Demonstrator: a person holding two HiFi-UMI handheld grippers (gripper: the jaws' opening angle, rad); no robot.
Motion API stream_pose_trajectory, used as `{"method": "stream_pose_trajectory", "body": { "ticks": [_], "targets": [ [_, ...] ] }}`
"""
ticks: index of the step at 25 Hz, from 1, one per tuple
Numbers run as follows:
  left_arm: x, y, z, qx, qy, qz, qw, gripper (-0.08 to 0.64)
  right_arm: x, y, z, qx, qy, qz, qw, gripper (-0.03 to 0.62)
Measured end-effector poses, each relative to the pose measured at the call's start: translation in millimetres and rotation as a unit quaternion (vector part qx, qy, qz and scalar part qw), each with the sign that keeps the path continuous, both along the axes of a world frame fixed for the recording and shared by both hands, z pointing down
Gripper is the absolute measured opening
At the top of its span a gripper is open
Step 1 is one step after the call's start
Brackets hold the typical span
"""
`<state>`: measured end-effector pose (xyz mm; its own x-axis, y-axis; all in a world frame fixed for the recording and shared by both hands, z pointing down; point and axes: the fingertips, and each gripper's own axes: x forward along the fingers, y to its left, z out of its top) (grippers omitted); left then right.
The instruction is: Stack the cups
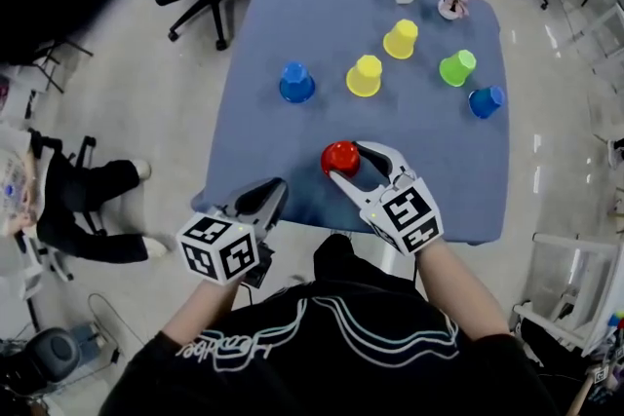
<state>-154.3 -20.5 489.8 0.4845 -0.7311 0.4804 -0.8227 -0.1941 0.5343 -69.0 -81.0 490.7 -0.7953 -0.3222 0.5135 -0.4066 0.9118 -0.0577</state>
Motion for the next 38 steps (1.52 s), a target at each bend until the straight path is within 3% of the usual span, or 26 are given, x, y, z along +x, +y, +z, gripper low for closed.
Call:
{"method": "stream_pose_trajectory", "body": {
  "ticks": [16,19,28,38],
  "targets": [
    [-1,3,14,-0.016,-0.003,-0.020,0.9997,0.048,-3,14,25,-0.005,0.014,-0.046,0.999,0.253],
    [0,0,11,-0.014,-0.005,-0.023,0.9996,0.048,-4,21,21,-0.035,-0.002,-0.072,0.997,0.299],
    [1,-21,4,-0.005,-0.007,-0.048,0.9988,0.048,11,0,-19,-0.062,-0.072,-0.073,0.993,0.314],
    [-6,-38,-14,0.026,-0.003,-0.072,0.9971,0.048,-5,-43,-46,-0.022,-0.080,-0.088,0.993,0.313]
  ]
}}
